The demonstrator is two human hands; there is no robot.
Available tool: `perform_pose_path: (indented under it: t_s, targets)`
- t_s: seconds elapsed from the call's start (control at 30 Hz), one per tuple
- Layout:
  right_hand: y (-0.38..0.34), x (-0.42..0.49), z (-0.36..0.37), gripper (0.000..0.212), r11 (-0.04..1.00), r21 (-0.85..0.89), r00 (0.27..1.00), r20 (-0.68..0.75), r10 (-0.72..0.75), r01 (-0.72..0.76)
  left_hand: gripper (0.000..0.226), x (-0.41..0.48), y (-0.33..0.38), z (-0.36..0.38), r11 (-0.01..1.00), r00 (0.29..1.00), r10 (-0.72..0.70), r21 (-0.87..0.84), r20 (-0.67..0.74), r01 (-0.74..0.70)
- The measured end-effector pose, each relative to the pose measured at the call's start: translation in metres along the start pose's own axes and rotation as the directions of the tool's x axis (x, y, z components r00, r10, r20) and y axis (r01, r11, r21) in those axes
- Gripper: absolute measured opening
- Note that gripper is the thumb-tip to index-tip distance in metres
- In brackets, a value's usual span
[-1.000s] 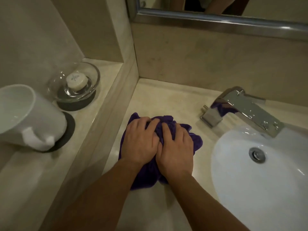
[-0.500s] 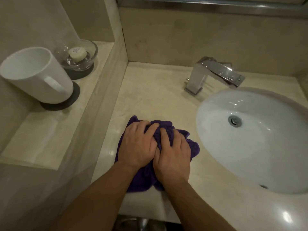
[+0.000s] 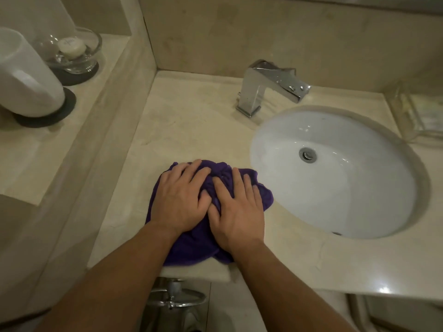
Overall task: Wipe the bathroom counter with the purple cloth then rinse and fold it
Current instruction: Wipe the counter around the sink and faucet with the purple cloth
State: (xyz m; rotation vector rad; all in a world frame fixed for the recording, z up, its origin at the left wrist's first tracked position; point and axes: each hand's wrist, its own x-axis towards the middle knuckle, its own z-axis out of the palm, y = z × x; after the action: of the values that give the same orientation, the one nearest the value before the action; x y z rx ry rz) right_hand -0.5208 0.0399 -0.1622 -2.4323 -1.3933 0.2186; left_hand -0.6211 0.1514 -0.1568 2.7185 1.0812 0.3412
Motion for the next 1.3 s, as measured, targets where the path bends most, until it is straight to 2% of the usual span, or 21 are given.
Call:
perform_pose_path:
  t_s: [0.13, 0.23, 0.53, 0.9, 1.3]
  targets:
    - [0.031, -0.026, -0.014, 0.053, 1.000, 0.010, 1.000, -0.004, 0.022, -0.022, 0.050, -0.014, 0.041, 0.008, 0.999, 0.999, 0.034, -0.014, 0.016, -0.034]
    - [0.057, -0.047, -0.024, 0.054, 0.999, 0.012, 0.999, 0.010, 0.038, -0.038, 0.057, -0.024, 0.072, 0.015, 0.999, 0.995, 0.041, 0.009, 0.086, -0.042]
    - [0.147, -0.104, -0.057, 0.053, 0.996, -0.002, 0.994, -0.071, 0.084, -0.084, 0.063, -0.045, 0.179, 0.040, 0.997, 0.979, 0.056, 0.040, 0.198, -0.066]
    - [0.271, -0.136, -0.100, 0.054, 0.993, 0.003, 0.989, -0.086, 0.118, -0.119, 0.059, -0.038, 0.309, 0.077, 0.994, 0.975, 0.087, 0.047, 0.203, -0.098]
    - [0.407, -0.155, -0.157, 0.054, 0.974, -0.036, 0.961, -0.176, 0.213, -0.223, 0.061, -0.003, 0.457, 0.121, 0.976, 0.947, 0.200, 0.029, 0.251, -0.214]
